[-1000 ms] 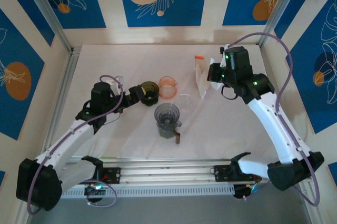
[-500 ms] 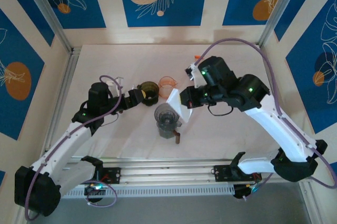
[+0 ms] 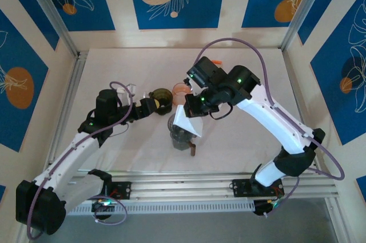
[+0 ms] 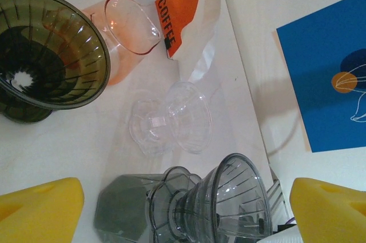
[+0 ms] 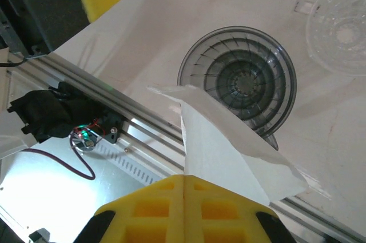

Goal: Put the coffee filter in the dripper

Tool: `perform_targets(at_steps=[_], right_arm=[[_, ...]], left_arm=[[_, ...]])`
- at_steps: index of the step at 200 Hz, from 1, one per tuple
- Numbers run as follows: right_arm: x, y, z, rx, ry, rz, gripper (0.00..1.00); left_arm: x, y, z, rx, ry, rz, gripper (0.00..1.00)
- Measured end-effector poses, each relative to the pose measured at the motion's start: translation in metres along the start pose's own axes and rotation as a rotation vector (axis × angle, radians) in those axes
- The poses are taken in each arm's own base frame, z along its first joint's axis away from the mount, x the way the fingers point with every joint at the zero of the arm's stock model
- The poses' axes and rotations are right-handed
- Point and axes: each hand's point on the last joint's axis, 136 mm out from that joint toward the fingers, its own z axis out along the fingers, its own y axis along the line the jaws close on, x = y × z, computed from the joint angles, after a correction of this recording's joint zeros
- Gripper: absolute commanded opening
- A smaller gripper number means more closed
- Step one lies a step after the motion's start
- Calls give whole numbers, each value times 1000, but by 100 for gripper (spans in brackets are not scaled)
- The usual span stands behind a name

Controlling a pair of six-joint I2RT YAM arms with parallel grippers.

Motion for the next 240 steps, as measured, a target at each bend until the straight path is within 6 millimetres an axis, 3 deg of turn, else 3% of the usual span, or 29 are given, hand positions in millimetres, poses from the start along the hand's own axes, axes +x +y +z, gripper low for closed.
perform_targets(at_steps=[26,129,184,221,240], right_arm=[[1,0,8,42,38,-10,0],[-22,3,73,150,143,-101,0],[-9,-11,112,174,205,-107,0],[-11,-11,120,158,183,-121,39],[-16,-7,107,131,123,-137,48]], left_arm=[[2,-2,0,12,10,0,92],[5,-6,1,43,31,-20,90],[5,-7,2,51,32,-20,92],[5,-6,3,49,34,-25,87],[5,-6,3,49,36,-30,80]])
